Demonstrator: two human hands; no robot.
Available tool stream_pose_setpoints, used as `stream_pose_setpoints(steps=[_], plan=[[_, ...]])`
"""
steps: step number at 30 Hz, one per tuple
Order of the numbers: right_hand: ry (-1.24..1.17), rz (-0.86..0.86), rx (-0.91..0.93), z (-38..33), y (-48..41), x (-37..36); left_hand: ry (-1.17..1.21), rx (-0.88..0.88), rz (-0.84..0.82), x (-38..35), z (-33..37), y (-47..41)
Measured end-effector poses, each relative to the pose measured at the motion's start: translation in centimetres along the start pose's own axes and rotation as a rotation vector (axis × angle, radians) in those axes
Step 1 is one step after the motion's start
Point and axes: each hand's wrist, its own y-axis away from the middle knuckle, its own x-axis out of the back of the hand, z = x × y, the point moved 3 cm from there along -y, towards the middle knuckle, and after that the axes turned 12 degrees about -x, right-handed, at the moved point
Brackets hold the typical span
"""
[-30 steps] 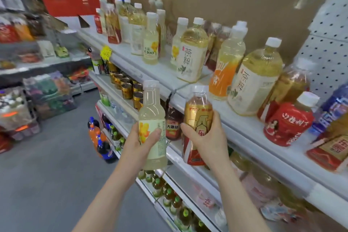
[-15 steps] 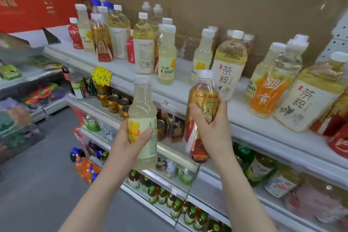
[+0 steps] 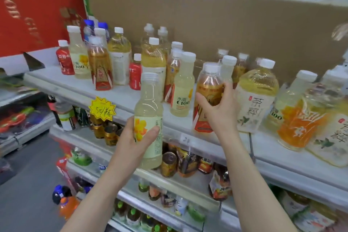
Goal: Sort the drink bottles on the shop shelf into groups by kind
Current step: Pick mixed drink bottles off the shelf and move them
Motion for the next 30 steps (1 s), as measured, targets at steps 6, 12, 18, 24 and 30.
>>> stream_pose_setpoints(steps=[6, 12, 18, 24, 30], plan=[[0.137, 0.095, -0.034, 0.2, -2.1, -2.8, -0.032, 0.000, -0.020, 1.2, -2.0, -3.5], [0.350, 0.283, -0.050, -0.4, -4.1, -5.4, -0.002, 0.008, -0.050, 1.2, -2.3, -5.8], [0.465, 0.361, -0.056, -1.2, -4.9, -5.8, 0.050, 0.009, -0.100, 1.4, -2.2, -6.9], [0.239, 0.388, -0.112, -2.7, -6.8, -3.3, 0.090, 0.003, -0.155, 1.1, -2.1, -7.3], [0.220, 0.313, -0.313, -2.7, -9.9, -3.2, 0.118, -0.019, -0.199, 1.0, -1.7, -6.9]])
